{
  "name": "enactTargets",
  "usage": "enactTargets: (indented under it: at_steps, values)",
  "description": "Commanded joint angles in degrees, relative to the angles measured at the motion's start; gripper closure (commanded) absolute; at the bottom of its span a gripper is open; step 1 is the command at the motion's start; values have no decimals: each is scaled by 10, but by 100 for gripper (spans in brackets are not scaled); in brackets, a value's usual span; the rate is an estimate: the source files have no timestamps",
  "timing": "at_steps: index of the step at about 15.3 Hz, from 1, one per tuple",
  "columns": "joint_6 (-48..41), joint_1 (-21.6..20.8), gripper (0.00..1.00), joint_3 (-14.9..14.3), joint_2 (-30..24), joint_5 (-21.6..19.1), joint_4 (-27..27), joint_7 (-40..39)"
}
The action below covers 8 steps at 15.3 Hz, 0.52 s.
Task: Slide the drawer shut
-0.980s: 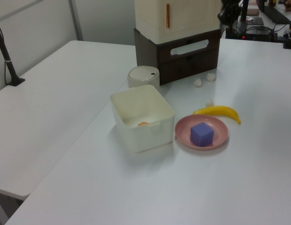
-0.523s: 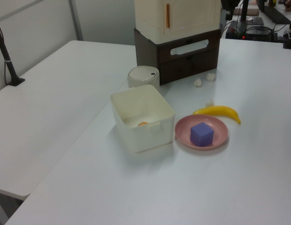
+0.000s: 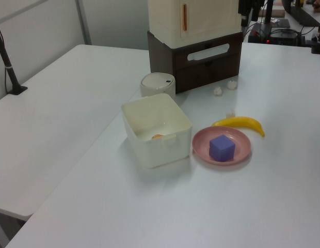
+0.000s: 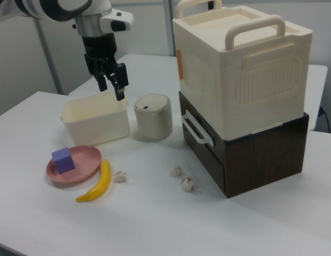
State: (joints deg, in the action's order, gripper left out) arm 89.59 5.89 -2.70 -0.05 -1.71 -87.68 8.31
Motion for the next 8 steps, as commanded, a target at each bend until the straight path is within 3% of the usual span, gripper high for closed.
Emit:
enactTargets:
  at_steps: [1, 8]
  values:
    - [-13, -2, 0, 1, 0, -6, 8, 14]
    - [-1, -6, 0, 2, -1, -16, 11, 16]
